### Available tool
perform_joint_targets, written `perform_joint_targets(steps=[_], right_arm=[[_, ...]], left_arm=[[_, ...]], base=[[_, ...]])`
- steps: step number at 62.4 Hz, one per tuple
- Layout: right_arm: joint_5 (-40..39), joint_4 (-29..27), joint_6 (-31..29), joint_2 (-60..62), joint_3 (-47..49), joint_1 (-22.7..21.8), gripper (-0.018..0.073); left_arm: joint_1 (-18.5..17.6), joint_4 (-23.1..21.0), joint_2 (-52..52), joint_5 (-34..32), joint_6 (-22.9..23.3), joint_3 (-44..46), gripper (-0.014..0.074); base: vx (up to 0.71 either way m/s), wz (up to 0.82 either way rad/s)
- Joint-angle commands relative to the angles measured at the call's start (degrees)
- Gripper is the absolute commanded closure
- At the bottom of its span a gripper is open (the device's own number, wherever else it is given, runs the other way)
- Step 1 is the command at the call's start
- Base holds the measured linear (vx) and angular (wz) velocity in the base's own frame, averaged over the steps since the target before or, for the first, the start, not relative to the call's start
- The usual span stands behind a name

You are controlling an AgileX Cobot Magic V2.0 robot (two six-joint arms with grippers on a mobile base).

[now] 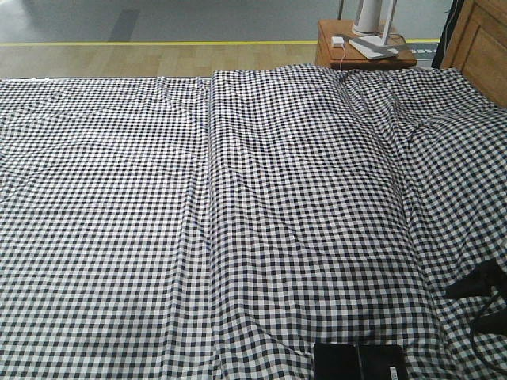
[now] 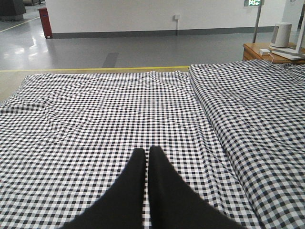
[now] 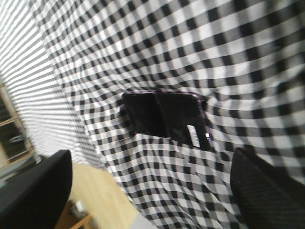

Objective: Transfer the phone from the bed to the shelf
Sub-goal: 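Lower the right gripper toward the black phone on the bed, then close the right gripper on the black phone's edge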

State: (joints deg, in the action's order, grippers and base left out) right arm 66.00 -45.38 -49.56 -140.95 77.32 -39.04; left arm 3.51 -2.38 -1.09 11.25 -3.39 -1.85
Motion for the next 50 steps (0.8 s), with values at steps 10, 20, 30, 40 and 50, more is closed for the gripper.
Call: perform_joint_targets(steps=[10,20,30,40,50], right_arm=[[5.09,-6.47,-8.34,-3.95,0.97,-0.14,-0.0042],[7.17,-9.63,-12.69,-7.58,0.97,0.75,-0.0022],[6.77,-9.39,-14.45,-10.02,0.97,3.93,-0.0022],[4.86,-9.28,-15.67,-11.91,0.97,6.12,-0.0022],[2.37,-8.84,-15.81,-12.32,0.97,5.84,-0.0022]], left_arm=[[0.02,-0.53,-0.48,-3.99,0.00,-0.41,0.0595],[0.02,-0.53,-0.48,-3.99,0.00,-0.41,0.0595],[0.02,-0.53,-0.48,-3.99,0.00,-0.41,0.0595],[0.02,-0.53,-0.48,-3.99,0.00,-0.41,0.0595],[0.02,-0.53,-0.48,-3.99,0.00,-0.41,0.0595]], base=[[0.00,0.00],[0.00,0.00],[0.00,0.00],[0.00,0.00],[0.00,0.00]])
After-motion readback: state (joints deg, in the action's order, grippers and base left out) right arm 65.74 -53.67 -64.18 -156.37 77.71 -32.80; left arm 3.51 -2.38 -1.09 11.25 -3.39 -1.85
